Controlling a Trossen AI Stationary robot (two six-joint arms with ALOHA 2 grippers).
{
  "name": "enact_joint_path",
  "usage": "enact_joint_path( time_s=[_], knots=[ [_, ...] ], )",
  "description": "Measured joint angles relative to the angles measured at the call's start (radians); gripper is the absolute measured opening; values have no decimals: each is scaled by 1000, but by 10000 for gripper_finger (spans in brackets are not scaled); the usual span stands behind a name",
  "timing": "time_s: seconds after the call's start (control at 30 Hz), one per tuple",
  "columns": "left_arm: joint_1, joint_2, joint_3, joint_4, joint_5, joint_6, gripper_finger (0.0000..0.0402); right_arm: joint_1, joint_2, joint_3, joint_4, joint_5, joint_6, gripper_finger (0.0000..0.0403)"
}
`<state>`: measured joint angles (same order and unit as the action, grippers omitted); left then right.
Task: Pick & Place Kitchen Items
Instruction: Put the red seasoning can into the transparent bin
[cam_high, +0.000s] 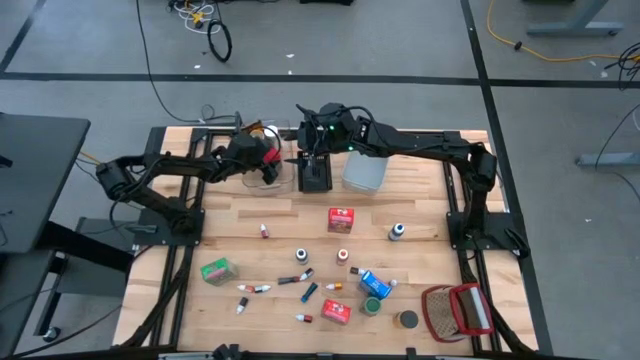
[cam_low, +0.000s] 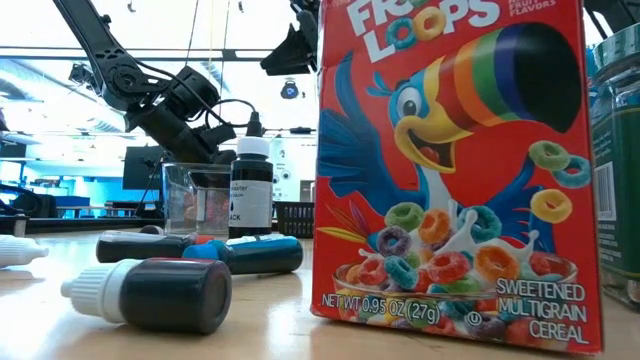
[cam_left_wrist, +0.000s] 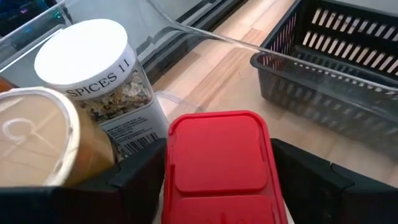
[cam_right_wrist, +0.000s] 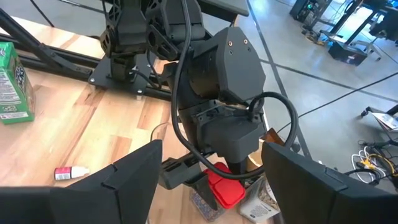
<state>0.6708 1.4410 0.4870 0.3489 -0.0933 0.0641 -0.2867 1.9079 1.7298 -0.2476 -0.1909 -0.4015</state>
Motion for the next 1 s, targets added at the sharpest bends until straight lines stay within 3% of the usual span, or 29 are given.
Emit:
enact_joint_path(
  time_s=[0.17, 0.37, 0.57, 0.8, 1.0],
  knots=[
    [-6, -1, 0, 0, -8, 0, 285, 0, 0, 0, 0, 0, 0, 285],
    [-21, -1, 0, -2, -101, 5, 257, 0, 0, 0, 0, 0, 0, 285],
    [-30, -1, 0, 15, -117, -249, 236, 0, 0, 0, 4, 0, 0, 285],
    [-30, -1, 0, 49, -110, -271, 281, 0, 0, 0, 38, -4, 0, 285],
    [-36, -4, 3, 69, -29, -213, 305, 0, 0, 0, 38, -10, 11, 285]
  ],
)
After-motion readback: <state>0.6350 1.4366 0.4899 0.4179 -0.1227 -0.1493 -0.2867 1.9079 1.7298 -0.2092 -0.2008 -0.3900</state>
